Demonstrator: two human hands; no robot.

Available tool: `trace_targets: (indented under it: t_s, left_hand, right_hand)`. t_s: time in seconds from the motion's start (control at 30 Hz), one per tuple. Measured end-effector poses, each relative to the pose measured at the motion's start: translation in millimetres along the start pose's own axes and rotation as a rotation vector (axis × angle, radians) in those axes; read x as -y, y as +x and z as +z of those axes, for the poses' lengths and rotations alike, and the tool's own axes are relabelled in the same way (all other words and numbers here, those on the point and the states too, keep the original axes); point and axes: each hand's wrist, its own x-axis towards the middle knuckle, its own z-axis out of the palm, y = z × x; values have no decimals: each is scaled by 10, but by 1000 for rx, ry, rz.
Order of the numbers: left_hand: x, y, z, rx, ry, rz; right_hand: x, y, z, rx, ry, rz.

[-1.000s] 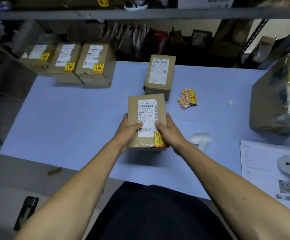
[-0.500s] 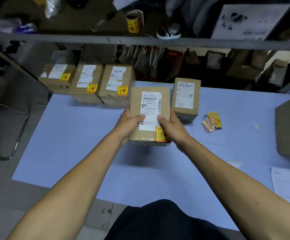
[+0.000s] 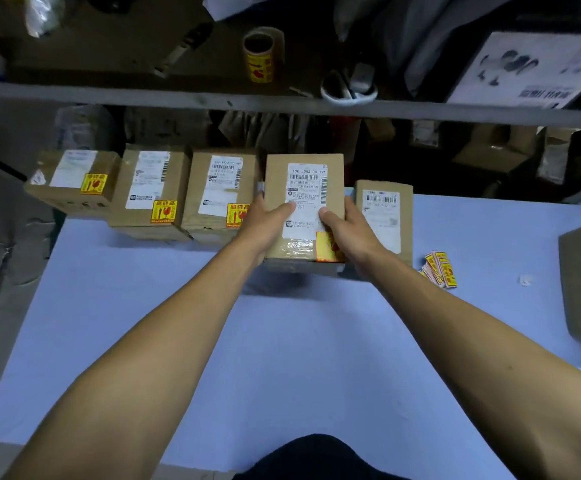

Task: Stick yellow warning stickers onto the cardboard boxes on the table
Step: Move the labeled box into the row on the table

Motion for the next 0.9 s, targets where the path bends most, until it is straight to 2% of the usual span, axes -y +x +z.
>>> trace_targets:
  t_s: [0.13,0.37,0.77,0.9]
  left_hand:
    - [71,275,50,-24,40,-19]
    - [173,593,171,-66,173,-32]
    - [129,766,222,-175,474,44]
    - [35,655,244,-211,645,192]
  right_hand:
    - [-16,242,34,-17,7,52]
    - [-81,595,102,-93,-124,109]
    - [10,771,113,-125,-334,4]
    - [74,639,-4,-141,-515,-176]
